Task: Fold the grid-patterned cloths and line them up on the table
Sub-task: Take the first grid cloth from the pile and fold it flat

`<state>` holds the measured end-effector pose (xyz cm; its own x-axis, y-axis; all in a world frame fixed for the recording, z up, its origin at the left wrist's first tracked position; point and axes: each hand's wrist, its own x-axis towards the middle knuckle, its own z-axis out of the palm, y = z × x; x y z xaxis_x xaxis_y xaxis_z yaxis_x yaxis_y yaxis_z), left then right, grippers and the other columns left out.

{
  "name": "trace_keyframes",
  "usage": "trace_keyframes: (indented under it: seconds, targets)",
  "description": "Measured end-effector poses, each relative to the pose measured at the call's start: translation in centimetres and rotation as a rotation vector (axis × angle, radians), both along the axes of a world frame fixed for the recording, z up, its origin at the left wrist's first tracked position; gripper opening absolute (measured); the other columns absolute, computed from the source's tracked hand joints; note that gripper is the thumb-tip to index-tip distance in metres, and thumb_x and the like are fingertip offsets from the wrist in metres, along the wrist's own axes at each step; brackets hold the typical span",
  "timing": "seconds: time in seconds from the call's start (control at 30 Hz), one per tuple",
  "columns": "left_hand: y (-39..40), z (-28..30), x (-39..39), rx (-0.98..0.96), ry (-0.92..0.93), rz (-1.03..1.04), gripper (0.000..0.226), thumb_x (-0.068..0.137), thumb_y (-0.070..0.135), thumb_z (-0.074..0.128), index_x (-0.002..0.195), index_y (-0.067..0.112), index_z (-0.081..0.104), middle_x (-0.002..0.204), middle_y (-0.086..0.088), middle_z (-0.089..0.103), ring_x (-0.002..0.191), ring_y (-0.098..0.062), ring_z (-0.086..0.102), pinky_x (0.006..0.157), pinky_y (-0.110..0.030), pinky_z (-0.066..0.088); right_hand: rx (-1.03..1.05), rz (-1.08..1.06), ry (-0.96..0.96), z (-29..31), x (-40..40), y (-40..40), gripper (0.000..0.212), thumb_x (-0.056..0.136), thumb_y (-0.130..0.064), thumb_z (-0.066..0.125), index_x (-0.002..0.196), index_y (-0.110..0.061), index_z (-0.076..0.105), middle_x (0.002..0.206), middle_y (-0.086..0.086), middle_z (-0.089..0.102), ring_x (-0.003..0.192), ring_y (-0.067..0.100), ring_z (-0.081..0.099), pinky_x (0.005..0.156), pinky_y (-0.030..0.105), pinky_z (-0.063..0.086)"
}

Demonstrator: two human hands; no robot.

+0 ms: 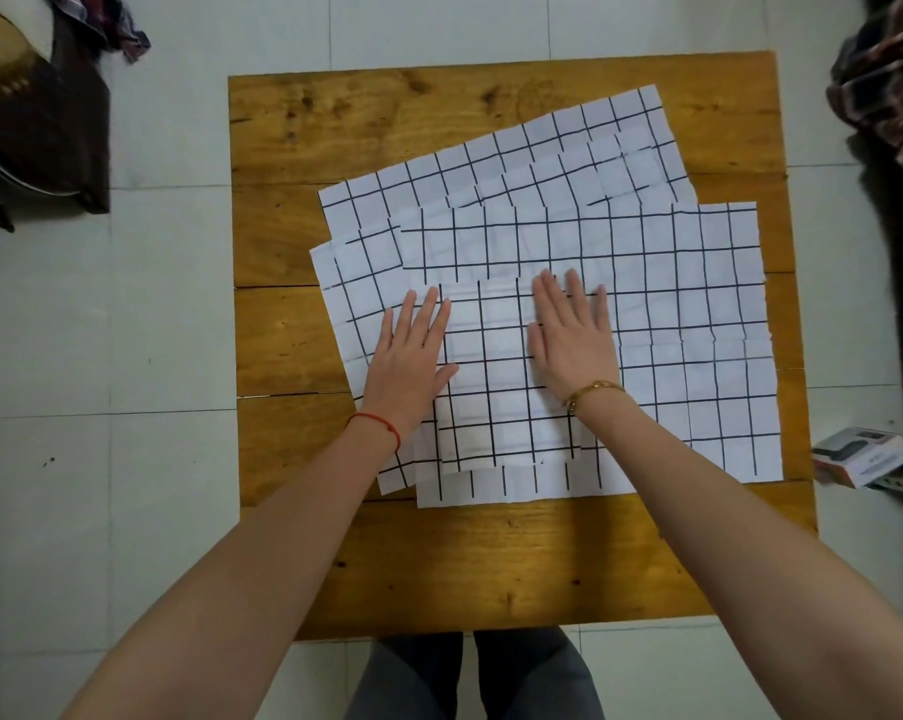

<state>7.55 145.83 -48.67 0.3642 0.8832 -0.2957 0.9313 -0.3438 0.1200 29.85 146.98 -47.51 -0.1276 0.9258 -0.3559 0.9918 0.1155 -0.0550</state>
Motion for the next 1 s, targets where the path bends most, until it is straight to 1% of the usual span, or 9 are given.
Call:
trace_keyframes:
  seconds: [0.1, 0.17, 0.3, 0.37, 0.43, 0.53, 0.63, 0.77, 1.0]
  targets:
    - [0.1, 0.0, 0.1, -0.016, -0.001, -0.002, 0.076, 0.096, 0.044, 0.048, 0.154, 0.011, 0.013, 0.162, -0.010, 0.008, 0.149, -0.031, 0.004, 0.120, -0.049, 0.013, 0.018, -0.073, -0.037, 0.4, 1.0, -0.1, 0.058, 0.101, -0.035, 0.021, 0.152, -0.011, 0.011, 0.160, 0.003, 0.009, 0.148, 0.026, -0.002, 0.118, 0.051, -0.005]
    - [0.2, 0.1, 0.1, -0.024, 0.001, -0.003, 0.076, 0.096, 0.044, 0.047, 0.154, 0.011, 0.012, 0.162, -0.010, 0.006, 0.149, -0.031, 0.003, 0.121, -0.049, 0.011, 0.051, -0.041, -0.023, 1.0, 0.6, 0.3, 0.059, 0.098, -0.036, 0.018, 0.152, -0.010, 0.013, 0.160, 0.005, 0.011, 0.148, 0.027, 0.001, 0.118, 0.051, -0.004]
    - [0.2, 0.1, 0.2, -0.021, 0.004, 0.000, 0.076, 0.096, 0.045, 0.046, 0.154, 0.011, 0.010, 0.162, -0.010, 0.006, 0.149, -0.031, 0.002, 0.121, -0.048, 0.009, -0.008, 0.300, 0.063, 1.5, -1.8, 0.8, 0.060, 0.096, -0.035, 0.013, 0.152, -0.013, 0.015, 0.160, 0.003, 0.013, 0.147, 0.026, 0.008, 0.120, 0.048, 0.003]
    - [0.1, 0.1, 0.2, -0.014, 0.022, -0.004, 0.076, 0.097, 0.046, 0.044, 0.155, 0.011, 0.009, 0.162, -0.010, 0.005, 0.149, -0.030, 0.002, 0.121, -0.048, 0.010, -0.053, 0.368, 0.091, 1.1, -2.6, 0.7, 0.058, 0.097, -0.033, 0.014, 0.151, -0.014, 0.018, 0.159, 0.002, 0.015, 0.147, 0.025, 0.012, 0.120, 0.046, 0.005]
    - [-0.1, 0.1, 0.1, -0.008, 0.037, -0.016, 0.075, 0.097, 0.046, 0.042, 0.154, 0.010, 0.008, 0.162, -0.010, 0.004, 0.149, -0.030, 0.002, 0.121, -0.048, 0.010, -0.095, 0.335, 0.104, 0.7, -3.0, 0.4, 0.054, 0.100, -0.031, 0.019, 0.152, -0.016, 0.013, 0.160, -0.001, 0.009, 0.148, 0.022, 0.006, 0.120, 0.043, 0.003]
    - [-1.4, 0.1, -0.3, 0.016, 0.057, -0.045, 0.074, 0.098, 0.044, 0.042, 0.154, 0.007, 0.010, 0.162, -0.010, 0.008, 0.149, -0.028, 0.005, 0.120, -0.048, 0.014, -0.125, 0.291, 0.132, 0.6, -3.2, 0.2, 0.055, 0.102, -0.030, 0.023, 0.153, -0.018, 0.006, 0.161, -0.003, 0.001, 0.148, 0.020, -0.001, 0.120, 0.041, 0.000]
    - [-3.9, 0.2, -1.0, 0.027, 0.075, -0.081, 0.071, 0.100, 0.043, 0.038, 0.154, 0.006, 0.009, 0.162, -0.010, 0.008, 0.149, -0.027, 0.005, 0.120, -0.048, 0.016, -0.141, 0.284, 0.132, 0.8, -3.3, 0.2, 0.056, 0.102, -0.029, 0.024, 0.153, -0.019, 0.004, 0.161, -0.004, -0.001, 0.148, 0.020, -0.003, 0.120, 0.041, -0.001]
    - [-7.2, 0.5, -1.9, -0.019, 0.099, -0.129, 0.069, 0.102, 0.045, 0.026, 0.154, 0.008, 0.000, 0.162, -0.009, -0.002, 0.150, -0.026, -0.002, 0.120, -0.047, 0.011, -0.162, 0.265, 0.119, 0.9, -3.6, 0.0, 0.057, 0.102, -0.029, 0.023, 0.153, -0.019, 0.002, 0.161, -0.004, -0.004, 0.148, 0.020, -0.005, 0.120, 0.043, -0.001]
    - [-11.9, 1.6, -3.0, -0.092, 0.061, -0.201, 0.068, 0.102, 0.046, 0.021, 0.154, 0.009, 0.000, 0.162, -0.008, -0.004, 0.149, -0.025, -0.007, 0.120, -0.048, 0.010, -0.182, 0.232, 0.100, 0.9, -4.1, -0.3, 0.058, 0.102, -0.031, 0.021, 0.153, -0.019, -0.002, 0.160, -0.004, -0.008, 0.148, 0.021, -0.008, 0.120, 0.045, -0.001]
